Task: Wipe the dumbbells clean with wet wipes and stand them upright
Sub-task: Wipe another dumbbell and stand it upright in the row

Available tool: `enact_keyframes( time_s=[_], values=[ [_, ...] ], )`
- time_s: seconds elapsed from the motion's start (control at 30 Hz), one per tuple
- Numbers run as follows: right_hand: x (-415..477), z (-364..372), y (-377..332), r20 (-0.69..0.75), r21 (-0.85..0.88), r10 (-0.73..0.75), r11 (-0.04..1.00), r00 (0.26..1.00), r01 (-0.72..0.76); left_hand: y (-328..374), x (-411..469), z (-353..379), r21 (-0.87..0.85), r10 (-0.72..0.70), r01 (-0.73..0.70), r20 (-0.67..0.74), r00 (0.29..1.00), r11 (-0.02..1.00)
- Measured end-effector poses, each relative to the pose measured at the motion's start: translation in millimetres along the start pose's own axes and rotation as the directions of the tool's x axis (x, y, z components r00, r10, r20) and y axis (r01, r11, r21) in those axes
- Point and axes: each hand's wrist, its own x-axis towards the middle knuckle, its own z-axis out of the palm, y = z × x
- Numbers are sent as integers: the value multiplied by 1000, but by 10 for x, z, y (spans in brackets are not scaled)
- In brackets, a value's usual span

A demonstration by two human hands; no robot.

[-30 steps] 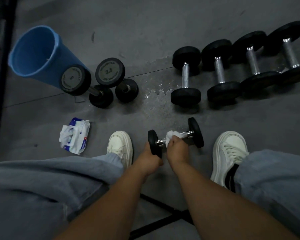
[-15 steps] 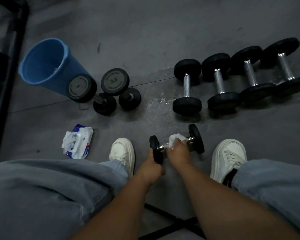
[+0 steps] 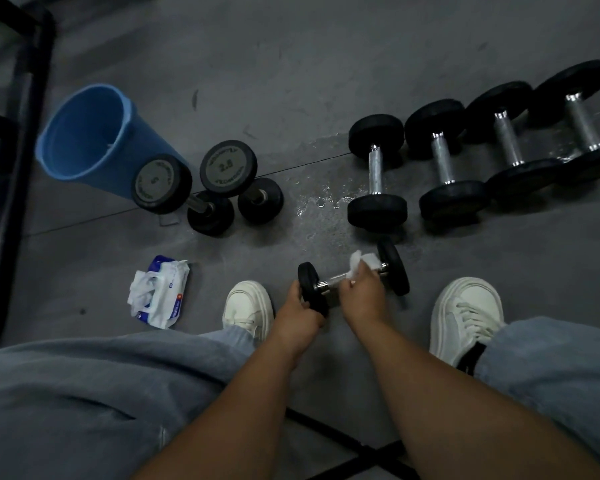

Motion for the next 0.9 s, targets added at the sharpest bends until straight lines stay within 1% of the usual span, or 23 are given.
enact_keyframes(
  time_s=[0.07, 0.1, 0.13, 0.17, 0.2, 0.27, 0.3, 0.33, 0.37, 0.4, 0.5, 0.53, 0.57, 0.6, 0.63, 0.67, 0.7, 0.73, 0.77, 0.8, 0.83, 0.87, 0.9],
  values=[
    [39, 16, 47, 152, -83, -26, 996, 988, 40, 11, 17, -20, 38, 20, -20, -9, 1000, 999],
    [36, 58, 42, 235, -101, -63, 991, 970, 89, 14, 13, -25, 61, 30, -29, -17, 999, 998],
    [22, 110, 28, 277, -102, -93, 987, 956, 125, 18, 1, -24, 87, 40, -38, -21, 999, 996],
    [0, 153, -3, 269, -83, -111, 987, 957, 138, 16, -7, -20, 102, 45, -42, -21, 999, 994],
    [-12, 183, -36, 212, -52, -102, 992, 972, 116, 20, -17, -16, 97, 51, -49, -12, 999, 994],
    [6, 157, -11, 16, 14, -43, 999, 999, 43, 31, -10, -6, 92, 47, -47, 4, 999, 995],
    [14, 115, 31, -55, 40, -17, 999, 998, 20, 38, -6, -2, 100, 41, -41, 5, 999, 994],
    [10, 83, 72, -75, 26, 1, 1000, 997, 1, 42, -11, 1, 109, 39, -40, 10, 999, 993],
    [-6, 80, 87, -58, -5, 8, 1000, 998, -8, 44, -16, 11, 121, 34, -36, 17, 999, 992],
    [-33, 110, 81, -6, -15, 10, 1000, 1000, -10, 45, -26, 26, 136, 28, -31, 23, 999, 990],
    [-94, 279, -25, 235, -7, -3, 1000, 972, 5, 85, -29, 34, 155, 29, -29, 4, 1000, 987],
    [-78, 286, -42, 230, -10, -34, 999, 973, 37, 107, -25, 30, 158, 32, -32, 2, 999, 987],
    [-30, 267, -38, 166, -27, -70, 997, 984, 76, 124, -11, 16, 149, 36, -37, 8, 999, 988],
    [25, 220, -2, 66, -32, -81, 996, 994, 84, 133, 4, -2, 142, 42, -43, 14, 999, 989],
    [74, 158, 57, -24, -36, -76, 997, 997, 75, 142, 16, -15, 144, 46, -49, 22, 999, 988],
    [96, 84, 75, -73, -25, -50, 999, 996, 48, 149, 20, -22, 148, 46, -50, 31, 998, 988],
    [117, 67, 94, -83, -27, -53, 998, 995, 51, 154, 19, -29, 152, 48, -52, 33, 998, 987],
    [127, 71, 82, -48, -26, -74, 997, 996, 73, 163, 12, -36, 154, 49, -54, 33, 998, 987],
    [137, 104, 47, 38, -60, -123, 990, 992, 125, 176, 0, -42, 149, 52, -56, 30, 998, 987],
    [118, 127, -8, 160, -97, -173, 977, 972, 190, 185, -9, -50, 136, 62, -66, 33, 998, 988],
    [109, 153, -41, 233, -115, -209, 964, 950, 240, 198, -25, -55, 122, 76, -80, 38, 996, 989],
    [121, 166, -69, 227, -118, -201, 966, 953, 232, 198, -33, -58, 114, 84, -88, 41, 996, 990],
    [135, 163, -77, 147, -101, -148, 981, 978, 164, 196, -49, -60, 108, 87, -91, 46, 995, 990]
  ],
)
